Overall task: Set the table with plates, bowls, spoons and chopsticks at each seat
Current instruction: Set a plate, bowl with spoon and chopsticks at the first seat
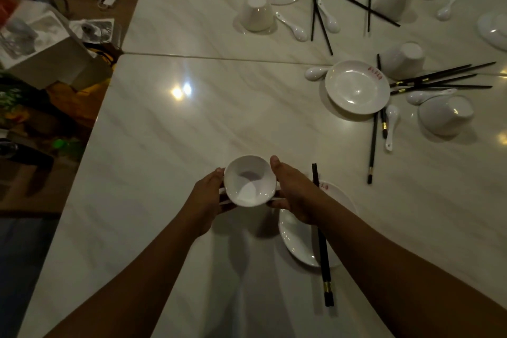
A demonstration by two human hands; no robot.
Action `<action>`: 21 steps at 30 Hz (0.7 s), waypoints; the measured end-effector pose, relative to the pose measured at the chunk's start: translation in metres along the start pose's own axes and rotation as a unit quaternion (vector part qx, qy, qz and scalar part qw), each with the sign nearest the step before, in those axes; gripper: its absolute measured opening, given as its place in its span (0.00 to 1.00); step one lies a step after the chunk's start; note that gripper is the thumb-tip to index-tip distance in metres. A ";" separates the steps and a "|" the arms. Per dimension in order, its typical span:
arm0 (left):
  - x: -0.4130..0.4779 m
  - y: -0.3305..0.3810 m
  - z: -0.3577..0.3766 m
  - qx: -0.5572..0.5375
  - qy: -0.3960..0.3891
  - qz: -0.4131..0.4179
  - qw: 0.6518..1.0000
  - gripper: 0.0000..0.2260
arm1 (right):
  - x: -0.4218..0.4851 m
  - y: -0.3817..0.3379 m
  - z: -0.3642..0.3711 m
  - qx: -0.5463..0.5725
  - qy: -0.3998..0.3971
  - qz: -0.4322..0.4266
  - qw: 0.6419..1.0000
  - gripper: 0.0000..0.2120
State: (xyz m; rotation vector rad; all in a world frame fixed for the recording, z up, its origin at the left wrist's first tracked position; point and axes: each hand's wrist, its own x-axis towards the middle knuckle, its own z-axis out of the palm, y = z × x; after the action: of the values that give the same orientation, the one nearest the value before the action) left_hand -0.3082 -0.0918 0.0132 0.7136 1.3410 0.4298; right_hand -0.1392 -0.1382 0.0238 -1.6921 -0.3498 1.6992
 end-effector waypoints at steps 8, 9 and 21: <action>0.004 0.002 -0.002 0.070 0.003 0.049 0.996 0.10 | 0.001 0.008 0.004 -0.019 0.016 -0.005 1.000 0.17; 0.005 0.002 -0.002 0.084 0.008 0.058 0.995 0.10 | 0.001 0.009 0.003 -0.021 0.021 -0.002 1.000 0.18; 0.027 0.041 0.022 0.370 0.053 0.225 0.900 0.14 | -0.005 -0.032 -0.065 -0.214 0.167 -0.183 0.945 0.14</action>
State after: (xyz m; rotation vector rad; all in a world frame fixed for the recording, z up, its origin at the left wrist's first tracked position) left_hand -0.2769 -0.0491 0.0230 1.6755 1.4385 0.3145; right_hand -0.0690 -0.1372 0.0411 -2.0299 -0.8598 1.0892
